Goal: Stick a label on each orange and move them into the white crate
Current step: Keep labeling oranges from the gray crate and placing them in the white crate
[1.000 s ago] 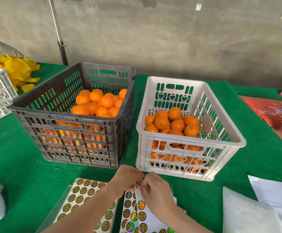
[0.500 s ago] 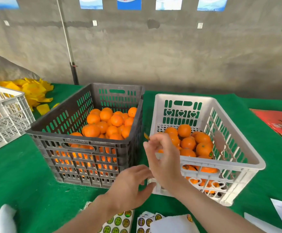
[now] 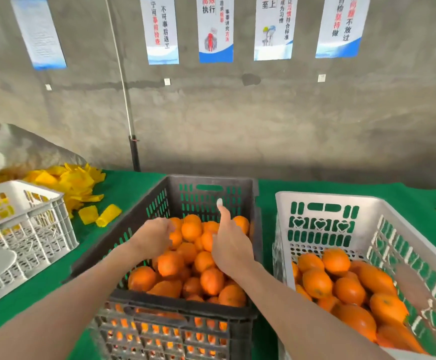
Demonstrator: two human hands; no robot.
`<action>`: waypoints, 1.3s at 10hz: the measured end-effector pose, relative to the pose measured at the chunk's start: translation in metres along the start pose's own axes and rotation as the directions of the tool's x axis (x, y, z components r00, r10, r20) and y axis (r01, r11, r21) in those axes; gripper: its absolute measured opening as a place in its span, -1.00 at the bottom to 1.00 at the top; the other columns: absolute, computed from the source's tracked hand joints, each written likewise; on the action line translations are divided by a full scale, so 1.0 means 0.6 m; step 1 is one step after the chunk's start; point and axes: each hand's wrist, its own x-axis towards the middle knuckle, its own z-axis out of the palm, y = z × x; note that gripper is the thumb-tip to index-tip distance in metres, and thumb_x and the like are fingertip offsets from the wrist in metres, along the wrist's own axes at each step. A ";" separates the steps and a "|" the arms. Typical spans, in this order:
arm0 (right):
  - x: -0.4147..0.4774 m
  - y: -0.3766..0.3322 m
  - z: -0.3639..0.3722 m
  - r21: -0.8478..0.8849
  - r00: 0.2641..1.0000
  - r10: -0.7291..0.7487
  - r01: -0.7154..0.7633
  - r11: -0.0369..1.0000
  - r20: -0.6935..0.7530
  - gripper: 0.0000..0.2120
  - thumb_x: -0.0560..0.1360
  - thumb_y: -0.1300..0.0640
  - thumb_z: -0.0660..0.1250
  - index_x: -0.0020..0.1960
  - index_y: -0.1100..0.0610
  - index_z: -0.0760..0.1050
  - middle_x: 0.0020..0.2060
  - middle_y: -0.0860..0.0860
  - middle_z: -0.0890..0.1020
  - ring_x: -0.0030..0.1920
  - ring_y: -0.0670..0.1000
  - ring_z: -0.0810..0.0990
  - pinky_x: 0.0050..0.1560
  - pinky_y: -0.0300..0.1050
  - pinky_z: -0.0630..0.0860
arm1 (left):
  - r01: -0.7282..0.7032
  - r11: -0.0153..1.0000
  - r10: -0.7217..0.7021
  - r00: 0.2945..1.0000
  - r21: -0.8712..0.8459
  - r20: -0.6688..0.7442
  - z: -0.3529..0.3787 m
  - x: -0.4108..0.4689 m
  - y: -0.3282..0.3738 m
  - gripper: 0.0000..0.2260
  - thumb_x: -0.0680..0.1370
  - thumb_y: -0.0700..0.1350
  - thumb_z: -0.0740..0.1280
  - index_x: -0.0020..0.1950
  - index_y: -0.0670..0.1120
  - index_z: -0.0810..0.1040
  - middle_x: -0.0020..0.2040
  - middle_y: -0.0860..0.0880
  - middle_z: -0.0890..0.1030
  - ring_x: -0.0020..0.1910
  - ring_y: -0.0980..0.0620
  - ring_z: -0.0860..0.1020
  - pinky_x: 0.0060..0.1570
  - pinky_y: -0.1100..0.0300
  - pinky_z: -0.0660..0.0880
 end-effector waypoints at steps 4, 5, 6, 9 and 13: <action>0.008 0.028 0.027 0.001 0.999 -0.034 0.034 0.999 -0.003 -0.25 0.54 0.25 0.23 0.52 -0.09 -0.15 -0.02 -0.04 0.55 -0.11 -0.03 0.55 -0.13 -0.08 0.58 | -0.475 -0.506 0.031 0.825 -0.720 -0.565 0.180 0.088 0.060 -0.67 -0.02 0.01 0.30 -0.33 0.29 0.35 -0.50 0.07 0.10 -0.64 -0.02 0.04 -0.58 0.05 0.27; 0.007 0.025 0.024 -0.002 0.998 -0.056 0.056 0.998 -0.012 -0.26 0.53 0.25 0.26 0.52 -0.08 -0.09 -0.06 -0.08 0.53 -0.18 -0.09 0.53 -0.25 -0.26 0.53 | -0.256 0.736 0.258 0.962 -0.627 -0.090 0.151 0.104 -0.001 -0.59 0.15 -0.05 0.62 -0.13 0.01 0.50 -0.31 -0.11 0.43 -0.41 -0.23 0.44 -0.46 -0.08 0.43; 0.002 0.021 0.015 0.079 0.994 -0.105 0.106 0.991 -0.019 -0.27 0.51 0.24 0.27 0.52 -0.09 -0.03 0.00 -0.12 0.48 -0.14 -0.14 0.48 -0.30 -0.37 0.40 | 0.164 0.917 -0.030 0.937 -0.363 0.347 0.074 0.095 -0.009 -0.71 0.41 -0.02 0.46 0.00 -0.07 0.44 -0.06 -0.07 0.51 -0.14 0.03 0.51 -0.21 0.22 0.45; -0.032 0.009 -0.084 0.673 0.948 0.206 0.013 0.739 -0.243 -0.94 0.51 0.15 0.35 -0.06 0.04 0.47 -0.13 -0.04 0.59 -0.04 -0.03 0.58 0.06 -0.06 0.55 | 0.281 -0.116 0.160 0.952 -0.953 0.261 -0.031 -0.036 0.081 -0.49 0.33 -0.03 0.38 0.26 -0.12 0.45 0.04 -0.19 0.62 -0.11 -0.08 0.61 -0.18 0.13 0.55; -0.191 -0.006 -0.242 0.841 0.995 0.013 0.073 0.536 -0.095 -0.89 0.44 0.27 0.36 -0.26 0.23 0.54 0.07 0.01 0.59 0.04 -0.16 0.56 -0.04 -0.27 0.51 | 0.350 -0.295 0.289 0.920 -0.889 0.266 -0.028 -0.196 0.247 -0.40 0.29 -0.15 0.43 0.34 -0.09 0.45 0.26 -0.25 0.53 0.12 -0.17 0.54 -0.08 -0.03 0.55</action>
